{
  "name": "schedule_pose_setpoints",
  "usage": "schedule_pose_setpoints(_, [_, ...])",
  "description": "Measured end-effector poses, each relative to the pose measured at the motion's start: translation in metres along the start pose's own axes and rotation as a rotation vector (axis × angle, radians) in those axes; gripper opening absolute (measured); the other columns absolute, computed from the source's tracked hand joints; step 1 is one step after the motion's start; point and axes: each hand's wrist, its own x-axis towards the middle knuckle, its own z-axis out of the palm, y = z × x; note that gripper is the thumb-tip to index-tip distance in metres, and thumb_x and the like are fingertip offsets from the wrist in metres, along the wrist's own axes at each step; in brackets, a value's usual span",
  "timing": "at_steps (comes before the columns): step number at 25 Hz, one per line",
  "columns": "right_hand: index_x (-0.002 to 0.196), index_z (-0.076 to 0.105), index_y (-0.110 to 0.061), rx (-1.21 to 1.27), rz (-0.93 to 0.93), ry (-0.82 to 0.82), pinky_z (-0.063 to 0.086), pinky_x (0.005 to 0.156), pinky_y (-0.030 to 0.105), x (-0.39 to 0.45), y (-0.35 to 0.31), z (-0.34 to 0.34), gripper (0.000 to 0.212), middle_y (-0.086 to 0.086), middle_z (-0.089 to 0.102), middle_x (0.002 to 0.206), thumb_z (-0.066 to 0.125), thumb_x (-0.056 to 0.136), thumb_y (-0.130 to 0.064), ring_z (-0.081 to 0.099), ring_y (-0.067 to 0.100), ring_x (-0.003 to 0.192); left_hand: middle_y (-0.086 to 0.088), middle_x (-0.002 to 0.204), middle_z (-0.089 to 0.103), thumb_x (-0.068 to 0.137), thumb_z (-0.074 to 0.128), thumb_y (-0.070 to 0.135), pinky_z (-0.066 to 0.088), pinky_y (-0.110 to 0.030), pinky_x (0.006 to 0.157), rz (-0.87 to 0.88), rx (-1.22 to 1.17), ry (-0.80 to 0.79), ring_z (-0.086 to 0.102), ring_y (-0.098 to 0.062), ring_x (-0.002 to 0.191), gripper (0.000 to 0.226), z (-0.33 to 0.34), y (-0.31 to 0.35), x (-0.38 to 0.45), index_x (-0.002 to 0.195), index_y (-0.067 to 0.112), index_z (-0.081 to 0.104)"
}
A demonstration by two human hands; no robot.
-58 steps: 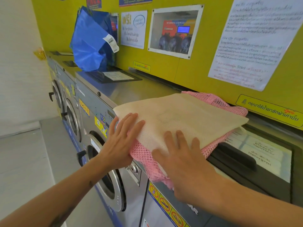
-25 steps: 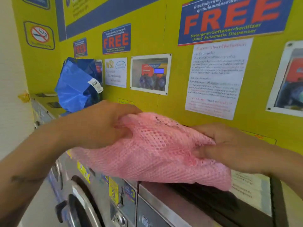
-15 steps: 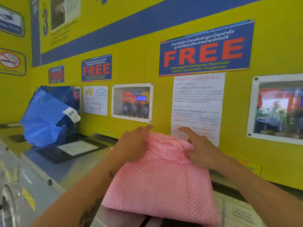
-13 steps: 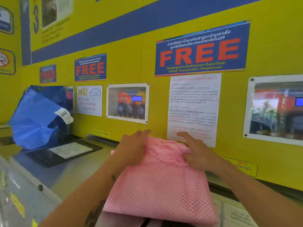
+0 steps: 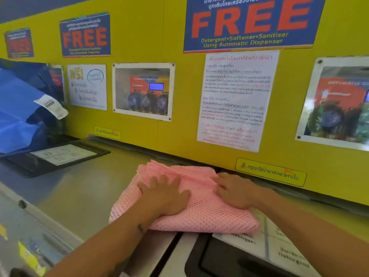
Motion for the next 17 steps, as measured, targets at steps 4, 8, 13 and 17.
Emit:
schedule_pose_setpoints(4, [0.141,0.040,-0.031,0.082,0.123,0.259,0.047,0.098,0.045,0.004,-0.002,-0.013,0.054,0.002,0.055,0.136,0.045,0.087,-0.031,0.053,0.026,0.119,-0.010,0.164,0.002,0.086,0.013,0.071,-0.001,-0.073,0.108,0.045,0.008,0.032,0.003,-0.040,0.148,0.077,0.004,0.000,-0.005,0.153,0.035,0.004])
schedule_pose_setpoints(8, [0.126,0.044,-0.026,0.110,-0.136,0.652,0.043,0.091,0.042,-0.001,-0.050,-0.014,0.043,-0.002,0.050,0.120,0.052,0.084,-0.019,0.049,0.022,0.108,-0.005,0.165,0.005,0.086,0.019,0.072,0.003,-0.067,0.112,0.149,0.018,0.009,0.005,-0.032,0.150,0.075,-0.003,-0.009,-0.012,0.153,0.038,0.006])
schedule_pose_setpoints(13, [0.132,0.039,-0.028,0.007,0.099,0.283,0.043,0.095,0.048,0.011,-0.036,-0.007,0.051,0.005,0.051,0.128,0.057,0.085,-0.034,0.053,0.029,0.114,0.016,0.159,0.024,0.083,0.054,0.065,0.016,-0.042,0.119,0.399,-0.220,-0.048,0.023,-0.013,0.146,0.069,-0.017,-0.049,-0.026,0.146,0.049,0.031])
schedule_pose_setpoints(17, [0.132,0.046,-0.024,0.031,0.085,0.494,0.045,0.092,0.044,-0.002,-0.030,-0.007,0.046,0.004,0.051,0.126,0.054,0.087,-0.029,0.053,0.027,0.112,0.017,0.144,0.040,0.082,0.069,0.047,0.031,-0.026,0.101,0.362,-0.440,-0.080,0.041,-0.008,0.124,0.059,-0.029,-0.059,-0.031,0.137,0.044,0.048])
